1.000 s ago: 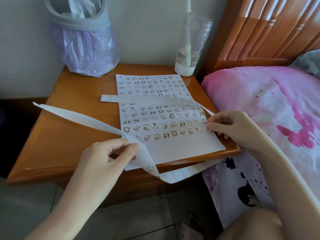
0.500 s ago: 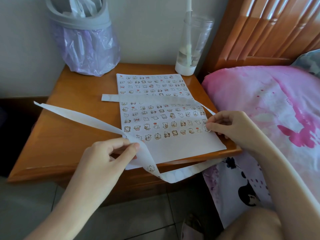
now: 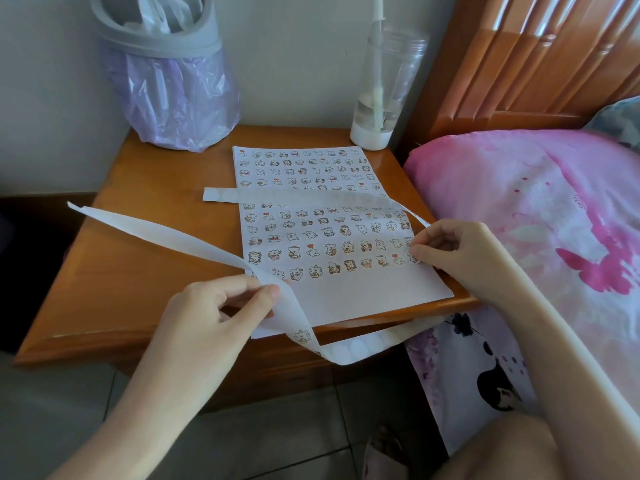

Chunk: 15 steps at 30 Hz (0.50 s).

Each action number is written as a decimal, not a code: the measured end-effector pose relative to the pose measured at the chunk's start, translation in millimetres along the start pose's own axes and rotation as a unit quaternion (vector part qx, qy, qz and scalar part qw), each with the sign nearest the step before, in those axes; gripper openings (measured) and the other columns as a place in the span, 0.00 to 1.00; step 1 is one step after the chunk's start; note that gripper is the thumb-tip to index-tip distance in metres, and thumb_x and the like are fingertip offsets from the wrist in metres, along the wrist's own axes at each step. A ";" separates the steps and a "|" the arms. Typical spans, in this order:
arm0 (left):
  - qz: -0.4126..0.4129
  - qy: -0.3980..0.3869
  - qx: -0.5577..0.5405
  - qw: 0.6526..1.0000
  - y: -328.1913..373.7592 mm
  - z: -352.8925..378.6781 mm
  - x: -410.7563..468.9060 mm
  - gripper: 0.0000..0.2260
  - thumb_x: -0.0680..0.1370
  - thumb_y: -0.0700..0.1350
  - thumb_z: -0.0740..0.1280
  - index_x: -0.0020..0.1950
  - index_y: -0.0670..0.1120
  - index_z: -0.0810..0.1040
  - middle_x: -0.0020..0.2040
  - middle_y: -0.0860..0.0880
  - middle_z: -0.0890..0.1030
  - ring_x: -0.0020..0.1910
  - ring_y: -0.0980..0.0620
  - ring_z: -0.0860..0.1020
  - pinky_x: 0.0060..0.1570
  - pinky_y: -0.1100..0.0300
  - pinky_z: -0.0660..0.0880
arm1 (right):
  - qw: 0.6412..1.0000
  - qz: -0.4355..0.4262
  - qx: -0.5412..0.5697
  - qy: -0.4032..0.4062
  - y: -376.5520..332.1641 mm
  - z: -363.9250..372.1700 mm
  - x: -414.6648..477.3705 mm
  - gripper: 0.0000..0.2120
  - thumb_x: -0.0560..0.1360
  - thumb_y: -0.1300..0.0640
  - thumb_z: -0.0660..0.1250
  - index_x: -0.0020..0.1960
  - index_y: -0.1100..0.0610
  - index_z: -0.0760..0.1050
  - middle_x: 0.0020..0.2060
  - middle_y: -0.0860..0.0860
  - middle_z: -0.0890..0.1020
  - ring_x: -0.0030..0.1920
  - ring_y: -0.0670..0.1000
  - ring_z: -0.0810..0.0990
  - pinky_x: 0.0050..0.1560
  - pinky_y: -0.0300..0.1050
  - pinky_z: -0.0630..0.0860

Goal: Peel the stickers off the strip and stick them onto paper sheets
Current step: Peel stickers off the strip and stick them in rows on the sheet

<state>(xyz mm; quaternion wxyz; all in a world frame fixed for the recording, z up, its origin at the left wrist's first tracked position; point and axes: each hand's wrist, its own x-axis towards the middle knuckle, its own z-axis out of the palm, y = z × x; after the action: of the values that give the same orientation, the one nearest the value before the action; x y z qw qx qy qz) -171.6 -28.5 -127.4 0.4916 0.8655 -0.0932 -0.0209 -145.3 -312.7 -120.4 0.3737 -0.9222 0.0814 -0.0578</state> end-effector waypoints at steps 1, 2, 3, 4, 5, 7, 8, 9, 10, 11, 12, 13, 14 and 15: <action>0.000 0.000 0.001 1.000 0.0 -0.2 -0.1 0.04 0.74 0.52 0.65 0.41 0.62 0.76 0.41 0.74 0.76 0.36 0.62 0.78 0.29 0.76 0.70 | 1.000 -0.003 0.000 0.000 0.2 0.7 -0.1 0.04 0.71 0.59 0.72 0.41 0.52 0.79 0.37 0.48 0.82 0.36 0.45 0.76 0.37 0.31 0.73; -0.002 0.001 0.000 1.000 -0.5 -0.6 -0.3 0.04 0.74 0.52 0.65 0.41 0.61 0.77 0.40 0.72 0.77 0.36 0.62 0.77 0.29 0.76 0.69 | 1.000 -0.006 0.002 0.000 0.8 1.2 -0.2 0.03 0.71 0.59 0.72 0.41 0.52 0.79 0.37 0.48 0.82 0.36 0.45 0.76 0.38 0.33 0.73; -0.005 0.002 -0.001 1.000 -0.9 -0.8 -0.4 0.03 0.74 0.51 0.65 0.43 0.59 0.78 0.39 0.69 0.79 0.35 0.63 0.77 0.29 0.77 0.69 | 1.000 -0.008 0.003 -0.001 1.2 1.4 -0.5 0.03 0.71 0.58 0.72 0.41 0.52 0.79 0.37 0.48 0.81 0.36 0.45 0.76 0.38 0.34 0.72; -0.006 0.003 -0.003 1.000 -1.4 -0.7 -0.5 0.04 0.74 0.51 0.65 0.44 0.58 0.79 0.36 0.64 0.81 0.35 0.65 0.77 0.29 0.77 0.69 | 1.000 -0.011 0.001 -0.002 2.1 1.6 -0.9 0.03 0.70 0.57 0.72 0.41 0.52 0.79 0.37 0.48 0.81 0.36 0.45 0.75 0.38 0.35 0.72; -0.007 0.005 -0.002 1.000 -1.5 -0.5 -0.6 0.04 0.74 0.51 0.65 0.44 0.57 0.79 0.36 0.63 0.81 0.35 0.66 0.77 0.29 0.77 0.69 | 1.000 -0.012 -0.002 -0.002 2.7 1.9 -1.0 0.03 0.70 0.56 0.73 0.41 0.52 0.79 0.36 0.48 0.80 0.35 0.44 0.74 0.37 0.35 0.71; -0.009 0.009 0.001 1.000 -1.8 -0.2 -0.3 0.03 0.74 0.51 0.65 0.45 0.57 0.79 0.39 0.64 0.80 0.36 0.68 0.77 0.29 0.78 0.69 | 1.000 -0.015 -0.008 0.000 3.8 2.1 -1.2 0.03 0.70 0.55 0.73 0.41 0.52 0.79 0.36 0.48 0.79 0.34 0.43 0.72 0.36 0.34 0.69; -0.009 0.011 0.003 1.000 -2.1 -0.1 -0.2 0.04 0.74 0.51 0.65 0.46 0.57 0.79 0.40 0.64 0.80 0.36 0.68 0.76 0.29 0.77 0.69 | 1.000 -0.015 -0.009 0.002 4.4 2.2 -1.2 0.04 0.70 0.55 0.73 0.41 0.52 0.79 0.35 0.47 0.78 0.34 0.43 0.72 0.35 0.33 0.69; -0.010 0.012 0.006 1.000 -2.8 0.2 -0.2 0.04 0.74 0.51 0.65 0.47 0.57 0.79 0.40 0.64 0.80 0.37 0.67 0.76 0.30 0.77 0.69 | 1.000 -0.015 -0.007 0.005 4.5 2.5 -1.0 0.04 0.69 0.55 0.74 0.41 0.52 0.79 0.34 0.47 0.78 0.34 0.43 0.71 0.35 0.33 0.68; -0.010 0.012 0.008 1.000 -3.5 0.3 -0.3 0.05 0.74 0.51 0.65 0.47 0.57 0.79 0.39 0.63 0.80 0.37 0.67 0.76 0.30 0.77 0.69 | 1.000 -0.014 -0.006 0.006 4.7 3.0 -1.0 0.04 0.69 0.55 0.74 0.41 0.52 0.79 0.34 0.46 0.77 0.33 0.43 0.71 0.35 0.32 0.68; -0.011 0.012 0.009 1.000 -3.9 0.4 -0.4 0.05 0.74 0.51 0.65 0.47 0.57 0.80 0.37 0.63 0.80 0.37 0.65 0.76 0.29 0.77 0.69 | 1.000 -0.013 -0.006 0.007 4.7 3.5 -0.9 0.04 0.70 0.55 0.74 0.41 0.52 0.79 0.34 0.46 0.77 0.34 0.43 0.71 0.35 0.32 0.68; -0.011 0.013 0.009 1.000 -4.3 0.2 -0.8 0.05 0.74 0.51 0.65 0.47 0.57 0.80 0.37 0.63 0.81 0.37 0.65 0.76 0.29 0.77 0.69 | 1.000 -0.011 -0.006 0.007 4.9 3.7 -0.6 0.04 0.70 0.55 0.74 0.42 0.52 0.79 0.35 0.46 0.78 0.34 0.44 0.71 0.36 0.33 0.69; -0.011 0.013 0.010 1.000 -4.4 0.2 -0.7 0.05 0.74 0.51 0.65 0.48 0.57 0.80 0.37 0.64 0.81 0.36 0.65 0.76 0.29 0.77 0.69 | 1.000 -0.010 -0.003 0.008 5.4 3.4 0.0 0.05 0.69 0.55 0.74 0.43 0.52 0.78 0.35 0.47 0.78 0.34 0.44 0.72 0.38 0.34 0.70; -0.011 0.013 0.010 1.000 -4.7 0.1 -0.6 0.06 0.74 0.52 0.65 0.48 0.57 0.80 0.38 0.64 0.80 0.36 0.66 0.76 0.29 0.77 0.69 | 1.000 -0.009 0.004 0.009 6.3 2.5 0.6 0.06 0.69 0.56 0.74 0.43 0.51 0.77 0.36 0.48 0.78 0.35 0.45 0.73 0.39 0.36 0.72; -0.011 0.013 0.010 1.000 -4.8 0.2 -0.3 0.06 0.74 0.52 0.65 0.48 0.57 0.80 0.38 0.64 0.81 0.36 0.67 0.76 0.29 0.77 0.69 | 1.000 -0.007 0.013 0.011 7.3 1.5 1.1 0.07 0.70 0.57 0.74 0.44 0.51 0.76 0.36 0.50 0.78 0.35 0.47 0.73 0.41 0.39 0.73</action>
<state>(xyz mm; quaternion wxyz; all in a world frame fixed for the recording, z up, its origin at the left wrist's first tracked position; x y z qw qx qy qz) -171.3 -26.2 -131.7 0.4841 0.8715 -0.0769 -0.0139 -144.7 -317.1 -126.5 0.3842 -0.9171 0.0779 -0.0717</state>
